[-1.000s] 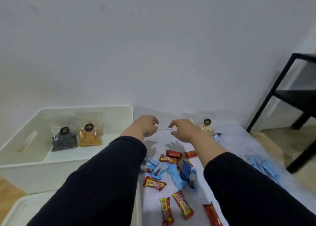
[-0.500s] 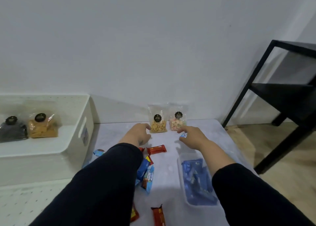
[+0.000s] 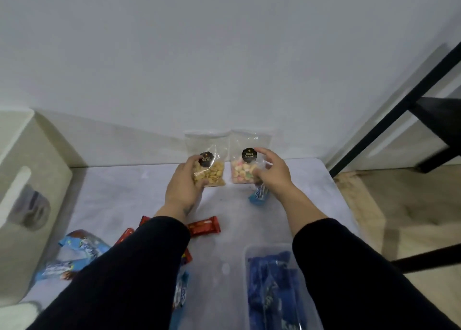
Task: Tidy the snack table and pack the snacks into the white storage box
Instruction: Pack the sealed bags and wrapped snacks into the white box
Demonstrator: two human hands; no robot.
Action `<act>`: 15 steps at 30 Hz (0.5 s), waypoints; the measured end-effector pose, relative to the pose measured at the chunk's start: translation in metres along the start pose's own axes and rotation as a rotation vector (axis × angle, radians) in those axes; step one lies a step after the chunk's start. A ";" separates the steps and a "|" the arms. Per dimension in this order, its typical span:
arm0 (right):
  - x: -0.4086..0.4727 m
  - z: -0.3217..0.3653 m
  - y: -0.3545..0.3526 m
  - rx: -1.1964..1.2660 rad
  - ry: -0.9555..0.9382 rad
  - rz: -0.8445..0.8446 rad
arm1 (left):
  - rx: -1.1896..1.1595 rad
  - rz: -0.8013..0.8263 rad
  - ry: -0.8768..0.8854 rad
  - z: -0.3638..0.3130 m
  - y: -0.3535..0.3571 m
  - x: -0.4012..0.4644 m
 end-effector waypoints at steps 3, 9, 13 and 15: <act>0.010 -0.006 0.005 0.005 -0.031 -0.039 | -0.061 -0.046 -0.030 0.001 0.001 0.003; 0.011 -0.007 0.001 0.030 -0.069 -0.049 | -0.123 -0.070 -0.063 0.003 -0.003 0.002; -0.003 0.005 -0.005 0.040 -0.114 -0.038 | -0.085 -0.108 -0.083 0.002 -0.016 -0.014; -0.014 0.017 -0.008 0.049 -0.151 -0.024 | -0.073 -0.135 -0.082 -0.003 -0.028 -0.025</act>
Point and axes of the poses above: each hand's wrist, its own x-axis towards the middle knuckle, its own y-axis out of the palm, z = x × y, the point moved 6 cm from there along x, towards the middle knuckle, and after that the axes turned 11 degrees about x, right-handed, at the moved point
